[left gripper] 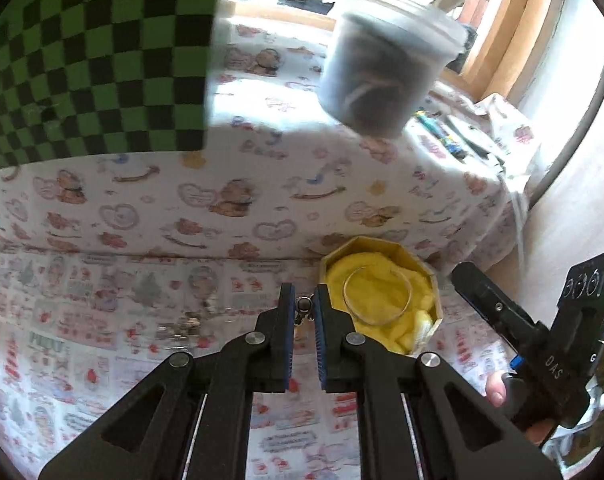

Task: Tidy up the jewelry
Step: 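Lower the bangle into the box and open the right tool while the left tool drops its charm in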

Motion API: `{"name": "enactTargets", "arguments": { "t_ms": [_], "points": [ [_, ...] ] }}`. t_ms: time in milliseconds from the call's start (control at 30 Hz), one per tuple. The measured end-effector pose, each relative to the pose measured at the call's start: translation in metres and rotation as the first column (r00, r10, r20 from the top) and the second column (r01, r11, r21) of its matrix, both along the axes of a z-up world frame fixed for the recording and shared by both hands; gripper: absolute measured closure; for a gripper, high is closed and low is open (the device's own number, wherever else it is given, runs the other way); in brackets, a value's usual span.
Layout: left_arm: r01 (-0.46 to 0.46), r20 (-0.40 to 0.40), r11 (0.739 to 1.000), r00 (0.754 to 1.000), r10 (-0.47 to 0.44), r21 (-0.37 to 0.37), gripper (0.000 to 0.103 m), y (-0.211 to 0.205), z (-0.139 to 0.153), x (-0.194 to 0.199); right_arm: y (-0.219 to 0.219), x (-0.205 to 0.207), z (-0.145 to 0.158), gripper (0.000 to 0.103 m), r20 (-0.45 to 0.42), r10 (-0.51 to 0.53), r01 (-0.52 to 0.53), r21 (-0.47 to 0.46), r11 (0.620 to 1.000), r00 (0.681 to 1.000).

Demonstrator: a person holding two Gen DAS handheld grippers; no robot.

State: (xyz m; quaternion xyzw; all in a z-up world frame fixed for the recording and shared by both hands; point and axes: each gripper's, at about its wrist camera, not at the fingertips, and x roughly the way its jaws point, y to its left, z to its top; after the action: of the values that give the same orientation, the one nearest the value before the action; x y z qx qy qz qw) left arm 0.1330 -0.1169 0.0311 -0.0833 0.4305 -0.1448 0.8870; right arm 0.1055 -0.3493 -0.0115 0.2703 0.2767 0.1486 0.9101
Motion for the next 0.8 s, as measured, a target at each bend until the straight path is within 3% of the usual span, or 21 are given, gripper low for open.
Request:
{"name": "enactTargets", "arguments": {
  "t_ms": [200, 300, 433, 567, 700, 800],
  "points": [
    [0.083, 0.032, 0.997, 0.996, -0.083, 0.006, 0.094, -0.035, 0.005, -0.005, -0.019, -0.007, 0.011, 0.017, 0.006, -0.098, 0.098, -0.034, 0.995, 0.995],
    [0.076, 0.031, 0.996, 0.997, -0.077, 0.040, 0.094, -0.052, 0.001, -0.002, -0.024, -0.010, 0.011, 0.013, 0.004, -0.119, 0.120, -0.025, 0.993, 0.993],
    [0.084, 0.000, 0.996, 0.996, -0.084, 0.021, 0.094, -0.063, -0.002, 0.008, -0.030, -0.011, 0.007, 0.013, -0.011, -0.126, 0.126, -0.001, 0.992, 0.992],
    [0.077, 0.034, 0.997, 0.996, -0.078, 0.018, 0.081, -0.063, 0.003, 0.007, -0.038, -0.010, 0.004, 0.013, -0.026, -0.135, 0.136, 0.025, 0.990, 0.990],
    [0.093, 0.076, 0.996, 0.993, -0.094, 0.009, 0.081, -0.060, 0.011, 0.001, -0.038, -0.011, 0.004, 0.013, -0.030, -0.137, 0.138, 0.024, 0.990, 0.990],
    [0.081, 0.116, 0.996, 0.989, -0.086, 0.048, 0.078, -0.056, 0.020, -0.010, -0.031, -0.013, 0.008, 0.013, -0.014, -0.133, 0.133, -0.007, 0.991, 0.991]
  ]
}}
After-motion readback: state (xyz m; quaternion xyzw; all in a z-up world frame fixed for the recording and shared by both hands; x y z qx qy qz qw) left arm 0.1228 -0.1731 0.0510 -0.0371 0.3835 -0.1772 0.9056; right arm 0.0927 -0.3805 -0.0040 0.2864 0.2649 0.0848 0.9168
